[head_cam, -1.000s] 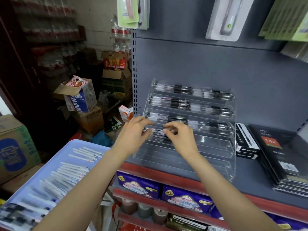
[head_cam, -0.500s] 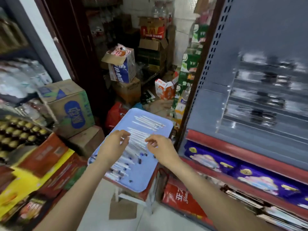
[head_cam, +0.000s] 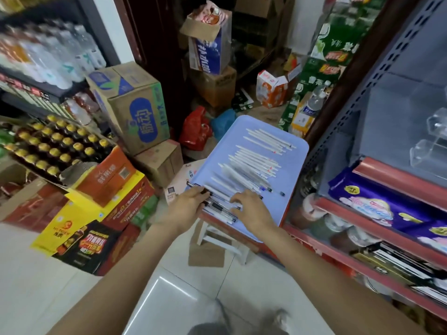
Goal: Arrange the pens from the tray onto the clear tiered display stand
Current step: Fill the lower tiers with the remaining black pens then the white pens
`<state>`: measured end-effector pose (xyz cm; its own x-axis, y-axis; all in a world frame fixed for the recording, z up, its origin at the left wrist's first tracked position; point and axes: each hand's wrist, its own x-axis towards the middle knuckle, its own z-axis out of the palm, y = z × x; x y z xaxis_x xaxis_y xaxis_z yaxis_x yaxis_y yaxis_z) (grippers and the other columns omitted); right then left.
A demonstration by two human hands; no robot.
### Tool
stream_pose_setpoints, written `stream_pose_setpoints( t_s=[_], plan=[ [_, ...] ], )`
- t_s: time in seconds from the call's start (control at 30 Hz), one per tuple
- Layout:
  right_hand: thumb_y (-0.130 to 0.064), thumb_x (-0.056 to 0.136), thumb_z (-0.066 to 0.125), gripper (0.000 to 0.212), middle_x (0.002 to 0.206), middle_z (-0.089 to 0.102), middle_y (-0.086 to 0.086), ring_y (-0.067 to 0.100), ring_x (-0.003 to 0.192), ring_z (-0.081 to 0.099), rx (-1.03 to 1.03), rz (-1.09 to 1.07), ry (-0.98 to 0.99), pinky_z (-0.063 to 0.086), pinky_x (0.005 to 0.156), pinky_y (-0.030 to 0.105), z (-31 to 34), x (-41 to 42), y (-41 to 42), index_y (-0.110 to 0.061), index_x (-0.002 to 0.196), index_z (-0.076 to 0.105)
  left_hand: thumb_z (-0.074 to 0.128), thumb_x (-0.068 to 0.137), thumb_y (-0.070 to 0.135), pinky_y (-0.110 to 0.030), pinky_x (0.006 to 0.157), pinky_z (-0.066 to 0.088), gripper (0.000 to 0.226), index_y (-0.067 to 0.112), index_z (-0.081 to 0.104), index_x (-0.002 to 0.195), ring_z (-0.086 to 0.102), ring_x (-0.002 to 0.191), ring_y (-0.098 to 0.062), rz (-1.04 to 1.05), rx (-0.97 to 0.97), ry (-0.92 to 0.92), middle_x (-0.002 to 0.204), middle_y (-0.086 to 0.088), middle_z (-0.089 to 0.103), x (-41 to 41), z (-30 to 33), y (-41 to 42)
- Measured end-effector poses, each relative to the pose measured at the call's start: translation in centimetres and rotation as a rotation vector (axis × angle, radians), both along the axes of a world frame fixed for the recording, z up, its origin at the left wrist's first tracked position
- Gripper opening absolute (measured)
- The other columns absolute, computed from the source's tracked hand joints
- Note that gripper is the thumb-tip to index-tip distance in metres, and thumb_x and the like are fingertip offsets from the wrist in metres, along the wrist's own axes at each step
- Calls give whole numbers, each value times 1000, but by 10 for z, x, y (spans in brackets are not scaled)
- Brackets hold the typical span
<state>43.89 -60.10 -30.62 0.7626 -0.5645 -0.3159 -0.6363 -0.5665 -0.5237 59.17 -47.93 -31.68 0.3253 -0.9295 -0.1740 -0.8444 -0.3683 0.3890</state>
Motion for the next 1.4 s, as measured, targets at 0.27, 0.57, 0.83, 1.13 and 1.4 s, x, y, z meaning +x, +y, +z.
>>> stream_pose_setpoints(
  t_s=[0.27, 0.57, 0.83, 1.13, 1.4],
  plan=[
    [-12, 95, 49, 21, 118, 51, 12, 28, 103, 54, -144, 66, 111, 48, 77, 39, -5, 8, 2, -9, 115, 55, 43, 96, 9, -37, 112, 28, 39, 8, 48, 135, 35, 137, -32, -20, -91, -34, 147, -14, 37, 2, -4, -1],
    [-2, 93, 45, 32, 115, 56, 16, 33, 100, 57, -217, 66, 170, 41, 66, 35, 1, 3, -3, -7, 122, 56, 56, 87, 8, -39, 84, 42, 22, 15, 63, 107, 51, 107, -30, 40, -122, -63, 112, -5, 57, 9, -8, -6],
    [-3, 92, 46, 31, 101, 64, 14, 23, 87, 59, -17, -154, 37, 39, 68, 24, 14, -18, -24, -4, 120, 59, 44, 93, 8, -32, 79, 25, 35, 16, 47, 126, 35, 119, -28, 124, -51, -171, 125, -8, 43, 13, 0, -31],
    [-4, 91, 51, 23, 105, 66, 17, 15, 80, 52, 101, -289, -99, 33, 60, 13, 27, -17, -22, -2, 112, 61, 52, 93, 18, -32, 86, 24, 20, 18, 57, 112, 37, 117, -26, 49, 22, -211, 121, -4, 48, 26, 1, -47],
    [-8, 91, 56, 14, 94, 60, 8, 20, 87, 54, 136, -376, -250, 46, 86, 36, 51, -19, -31, -6, 105, 60, 58, 91, 26, -30, 66, 44, 10, 17, 60, 94, 57, 76, -16, 25, -194, 146, 89, 2, 64, 18, 32, -56]
  ],
)
